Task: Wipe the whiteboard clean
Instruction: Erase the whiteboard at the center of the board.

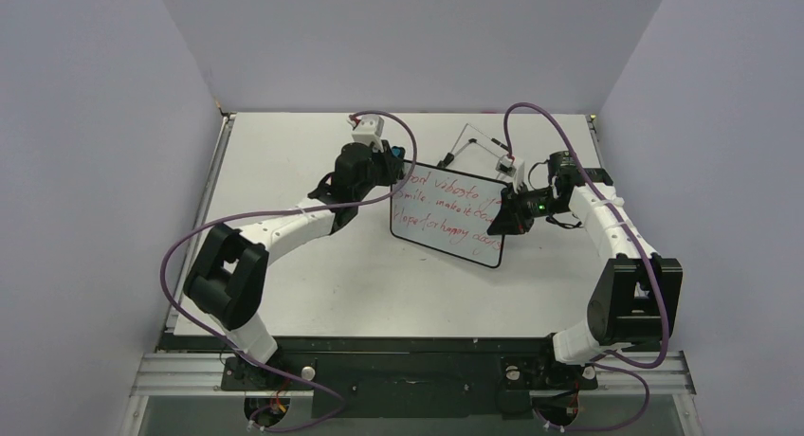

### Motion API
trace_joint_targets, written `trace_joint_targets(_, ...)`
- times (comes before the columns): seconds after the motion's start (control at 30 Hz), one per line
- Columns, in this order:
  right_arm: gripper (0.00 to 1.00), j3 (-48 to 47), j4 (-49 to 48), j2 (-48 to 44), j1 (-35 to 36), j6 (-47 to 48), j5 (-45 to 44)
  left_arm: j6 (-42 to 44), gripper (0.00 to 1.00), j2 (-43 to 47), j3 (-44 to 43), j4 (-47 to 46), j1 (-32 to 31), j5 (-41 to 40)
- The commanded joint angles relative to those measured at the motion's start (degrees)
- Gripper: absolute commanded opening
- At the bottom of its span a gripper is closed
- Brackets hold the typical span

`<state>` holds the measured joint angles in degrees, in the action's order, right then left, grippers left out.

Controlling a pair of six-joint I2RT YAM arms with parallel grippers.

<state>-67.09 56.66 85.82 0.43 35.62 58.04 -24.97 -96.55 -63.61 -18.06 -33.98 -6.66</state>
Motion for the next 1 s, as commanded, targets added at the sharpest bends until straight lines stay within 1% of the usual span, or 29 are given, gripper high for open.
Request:
trace_joint_targets(0.0,0.00,-1.10,3.61,0.00,1.65,4.77,0.58,2.24,0.00,-1.29,-2.16,0.72,-0.72,-2.00)
trace_joint_targets(0.13,0.00,-1.08,3.60,0.13,1.67,4.81,0.59,3.24,0.00,-1.47,0.19,0.87,-3.12,-2.94)
trace_joint_targets(0.23,0.00,-1.04,3.66,0.13,1.66,4.81,0.59,4.57,0.00,-1.64,1.26,1.57,-6.09,-5.24)
trace_joint_targets(0.43,0.00,-1.10,3.63,0.13,1.67,4.77,0.62,3.02,0.00,-1.53,4.68,-0.14,-7.63,-6.86)
trace_joint_targets(0.6,0.00,-1.08,3.67,0.02,1.65,4.81,0.71,2.37,0.00,-1.02,5.39,-0.29,-6.79,-7.87)
trace_joint_targets(0.67,0.00,-1.10,3.79,0.00,1.65,4.86,0.69,2.14,0.00,-0.73,5.09,0.03,-4.80,-7.63)
trace_joint_targets(0.8,0.00,-1.11,3.84,-0.04,1.64,4.90,0.77,2.73,0.00,-0.41,2.55,1.63,-2.40,-6.73)
trace_joint_targets(0.87,0.00,-1.11,3.84,-0.04,1.67,4.90,0.73,3.32,0.00,-0.46,0.49,2.85,-1.99,-6.70)
trace_joint_targets(0.97,0.00,-1.07,3.86,-0.05,1.60,4.99,0.75,3.55,0.00,-0.56,-0.29,3.51,-1.96,-6.55)
